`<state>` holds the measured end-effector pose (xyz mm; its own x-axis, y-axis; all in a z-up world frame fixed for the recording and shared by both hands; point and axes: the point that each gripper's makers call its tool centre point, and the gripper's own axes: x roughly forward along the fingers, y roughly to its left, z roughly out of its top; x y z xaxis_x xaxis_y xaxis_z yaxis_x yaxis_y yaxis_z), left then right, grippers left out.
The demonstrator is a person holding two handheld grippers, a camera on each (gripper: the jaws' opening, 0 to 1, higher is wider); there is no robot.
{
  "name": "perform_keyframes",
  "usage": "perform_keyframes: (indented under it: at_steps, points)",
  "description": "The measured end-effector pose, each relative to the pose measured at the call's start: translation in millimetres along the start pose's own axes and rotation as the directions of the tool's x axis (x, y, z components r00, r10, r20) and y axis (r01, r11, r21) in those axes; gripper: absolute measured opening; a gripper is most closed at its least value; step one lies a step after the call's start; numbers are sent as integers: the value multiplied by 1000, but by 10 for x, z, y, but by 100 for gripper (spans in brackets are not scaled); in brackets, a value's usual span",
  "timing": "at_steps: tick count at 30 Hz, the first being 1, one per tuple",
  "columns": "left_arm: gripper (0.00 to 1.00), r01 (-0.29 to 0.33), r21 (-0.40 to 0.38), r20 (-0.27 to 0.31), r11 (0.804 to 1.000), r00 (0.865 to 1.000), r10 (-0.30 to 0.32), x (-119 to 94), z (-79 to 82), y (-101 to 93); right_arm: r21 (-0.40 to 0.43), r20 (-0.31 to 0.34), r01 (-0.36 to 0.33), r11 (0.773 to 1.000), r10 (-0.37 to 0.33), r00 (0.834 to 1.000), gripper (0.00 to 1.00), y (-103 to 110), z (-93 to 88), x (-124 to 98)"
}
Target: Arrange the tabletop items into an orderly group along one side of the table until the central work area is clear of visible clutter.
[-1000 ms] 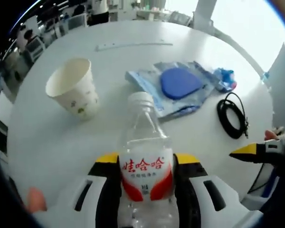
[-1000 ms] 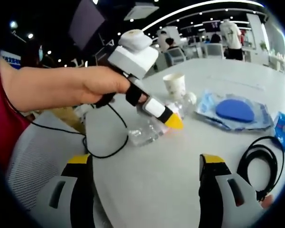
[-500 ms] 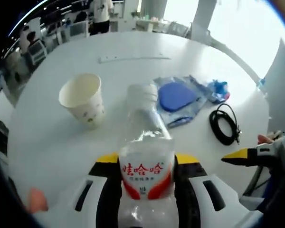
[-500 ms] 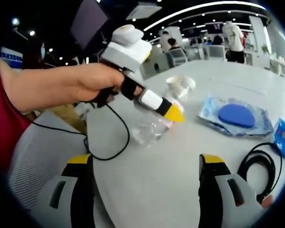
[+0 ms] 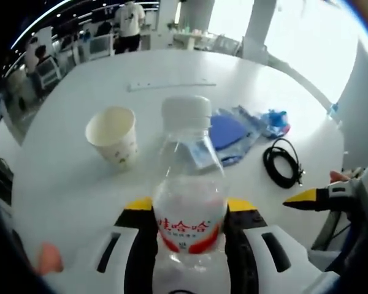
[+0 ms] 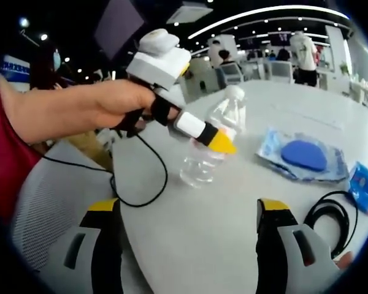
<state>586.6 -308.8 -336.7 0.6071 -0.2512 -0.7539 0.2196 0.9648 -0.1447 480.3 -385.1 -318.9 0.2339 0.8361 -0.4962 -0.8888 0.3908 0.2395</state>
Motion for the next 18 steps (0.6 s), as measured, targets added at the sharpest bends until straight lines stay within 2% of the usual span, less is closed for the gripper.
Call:
perform_keyframes:
  at_steps: [10,18]
  points:
    - [38,-4,-2,38,1000,999,4,-130,-4,67,-19,-14,3,1000,-3,1000,91,53,23,-8]
    - [37,-9,-26,129,1000,992,13,-317,55,187,-35,-39,-1,999,-1,999,91,116,6,42]
